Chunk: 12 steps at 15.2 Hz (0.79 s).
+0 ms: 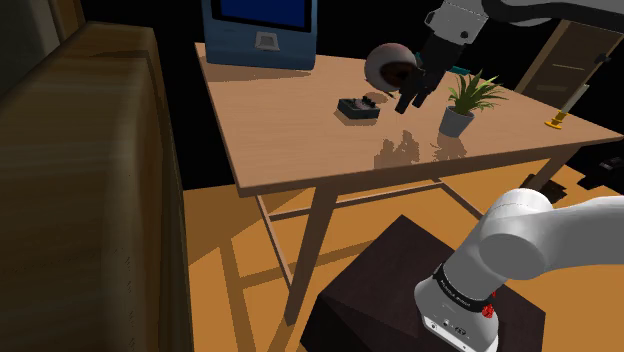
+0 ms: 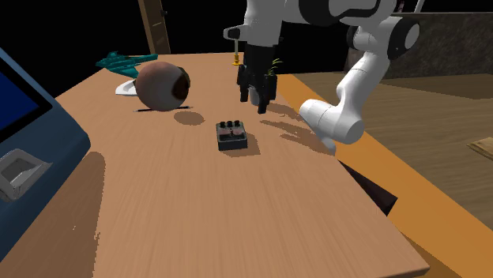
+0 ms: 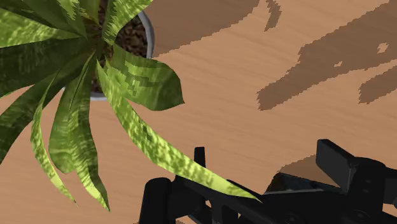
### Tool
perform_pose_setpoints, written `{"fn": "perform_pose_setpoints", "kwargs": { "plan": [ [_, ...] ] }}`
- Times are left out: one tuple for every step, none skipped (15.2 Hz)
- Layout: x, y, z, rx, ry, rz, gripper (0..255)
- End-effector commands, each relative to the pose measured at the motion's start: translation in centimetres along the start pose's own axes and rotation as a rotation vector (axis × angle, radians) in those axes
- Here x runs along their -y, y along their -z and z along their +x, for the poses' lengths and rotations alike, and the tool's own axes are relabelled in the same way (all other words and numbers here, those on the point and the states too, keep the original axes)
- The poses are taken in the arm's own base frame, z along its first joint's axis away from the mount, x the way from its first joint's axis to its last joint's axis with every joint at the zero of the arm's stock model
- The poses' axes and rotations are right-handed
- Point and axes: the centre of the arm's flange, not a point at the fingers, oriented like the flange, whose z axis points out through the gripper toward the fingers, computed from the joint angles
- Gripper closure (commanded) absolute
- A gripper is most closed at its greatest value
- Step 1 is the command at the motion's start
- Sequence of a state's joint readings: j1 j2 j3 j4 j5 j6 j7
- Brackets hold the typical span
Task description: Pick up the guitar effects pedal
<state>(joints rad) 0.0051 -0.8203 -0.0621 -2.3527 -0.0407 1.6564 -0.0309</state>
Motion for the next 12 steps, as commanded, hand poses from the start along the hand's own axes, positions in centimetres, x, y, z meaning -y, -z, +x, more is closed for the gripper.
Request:
{"fn": "perform_pose_setpoints", "kwargs": {
  "plan": [
    [0.0,0.0,0.0,0.0,0.0,0.0,0],
    [1.7,0.3,0.8,0.006,-0.159,-0.045,0],
    [3.4,0.6,2.0,0.012,-0.318,-0.09,0],
    [4.8,0.7,3.3,0.017,-0.476,-0.134,0],
    [6.0,0.8,4.9,0.023,-0.635,-0.179,0],
    [6.9,0.9,6.6,0.029,-0.794,-0.224,0],
    [7.6,0.9,8.5,0.035,-0.953,-0.269,0],
    [7.9,0.9,10.4,0.041,-1.112,-0.313,0],
    [7.9,0.8,12.4,0.047,-1.27,-0.358,0],
    [7.7,0.7,14.3,0.052,-1.429,-0.403,0],
    [7.5,0.7,15.0,0.054,-1.483,-0.418,0],
    [7.5,0.2,14.9,0.054,-1.483,-0.418,0]
  ]
}}
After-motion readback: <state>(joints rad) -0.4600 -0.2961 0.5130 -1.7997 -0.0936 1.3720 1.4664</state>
